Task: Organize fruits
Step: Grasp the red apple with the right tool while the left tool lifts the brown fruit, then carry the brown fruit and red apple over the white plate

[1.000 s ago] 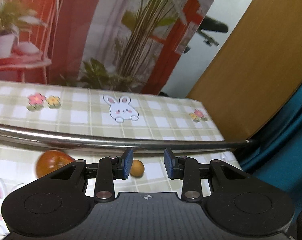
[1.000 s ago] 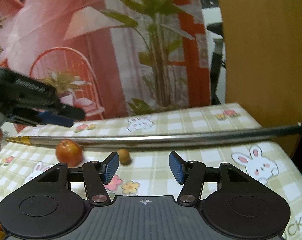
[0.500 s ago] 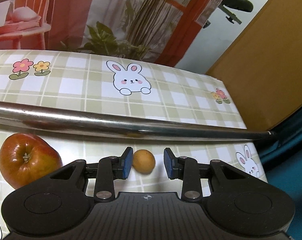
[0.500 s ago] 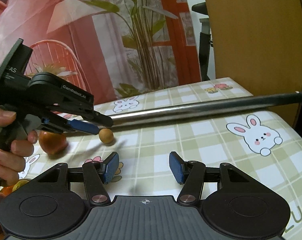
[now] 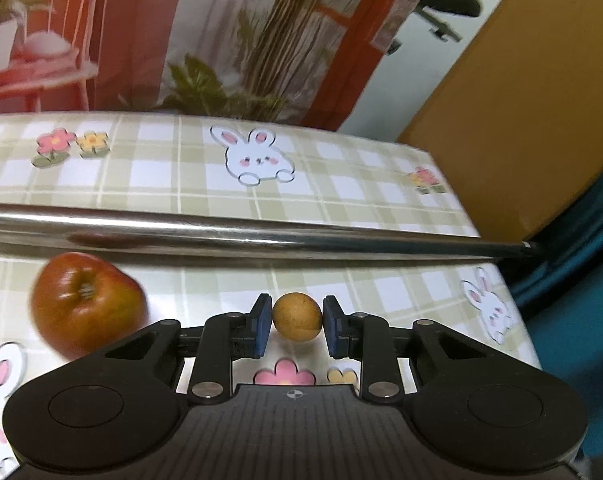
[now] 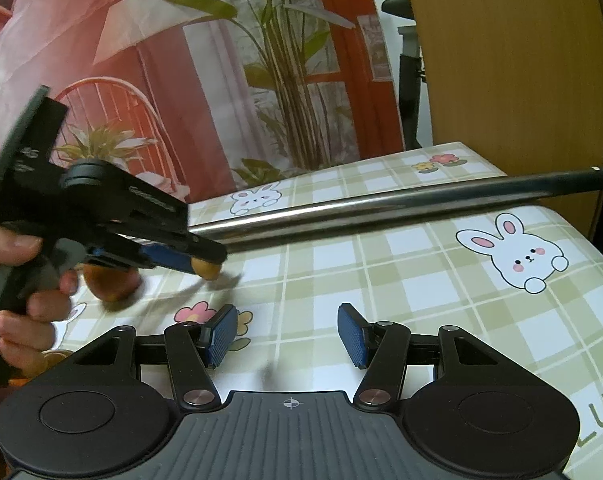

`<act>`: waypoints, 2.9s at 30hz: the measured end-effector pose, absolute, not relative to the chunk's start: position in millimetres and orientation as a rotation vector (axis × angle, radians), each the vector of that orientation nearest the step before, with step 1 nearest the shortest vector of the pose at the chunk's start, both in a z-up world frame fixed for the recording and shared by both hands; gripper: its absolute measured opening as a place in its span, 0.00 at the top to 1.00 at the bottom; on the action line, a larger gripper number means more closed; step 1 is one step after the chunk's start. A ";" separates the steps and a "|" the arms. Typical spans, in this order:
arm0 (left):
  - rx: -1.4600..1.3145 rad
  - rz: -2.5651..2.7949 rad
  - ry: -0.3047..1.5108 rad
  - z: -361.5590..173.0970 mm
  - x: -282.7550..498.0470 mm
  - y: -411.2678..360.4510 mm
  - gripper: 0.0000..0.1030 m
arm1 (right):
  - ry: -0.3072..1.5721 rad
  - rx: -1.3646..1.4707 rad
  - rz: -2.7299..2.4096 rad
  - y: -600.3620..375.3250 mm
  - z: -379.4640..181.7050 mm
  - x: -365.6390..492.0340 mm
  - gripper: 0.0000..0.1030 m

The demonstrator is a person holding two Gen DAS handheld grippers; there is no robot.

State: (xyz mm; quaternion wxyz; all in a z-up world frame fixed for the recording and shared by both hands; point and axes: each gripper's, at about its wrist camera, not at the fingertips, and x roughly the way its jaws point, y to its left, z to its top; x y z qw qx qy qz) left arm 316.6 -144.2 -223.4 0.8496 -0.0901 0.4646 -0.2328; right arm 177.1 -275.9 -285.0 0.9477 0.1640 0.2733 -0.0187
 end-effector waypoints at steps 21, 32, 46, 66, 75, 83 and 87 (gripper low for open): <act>-0.201 -0.393 0.765 -141.7 154.7 10.5 0.72 | 0.546 0.273 0.049 -226.0 -238.5 150.8 0.49; -0.212 -0.332 0.707 -143.8 116.3 38.5 0.72 | 0.529 0.146 0.159 -175.3 -202.8 158.5 0.49; -0.328 -0.208 0.711 -163.2 132.8 62.5 0.72 | 0.455 -0.035 0.290 -136.9 -188.8 233.4 0.47; -0.341 -0.177 0.777 -184.3 149.8 69.3 0.72 | 0.666 -0.120 0.365 -100.0 -250.9 330.6 0.33; -0.335 -0.190 0.793 -186.0 152.6 65.8 0.72 | 0.710 -0.116 0.402 -98.6 -258.6 350.9 0.41; -0.343 -0.231 0.791 -186.7 148.6 61.8 0.72 | 0.735 -0.167 0.397 -91.7 -261.2 352.0 0.39; -0.348 -0.247 0.795 -187.9 145.1 60.3 0.72 | 0.742 -0.218 0.379 -84.5 -261.5 350.0 0.40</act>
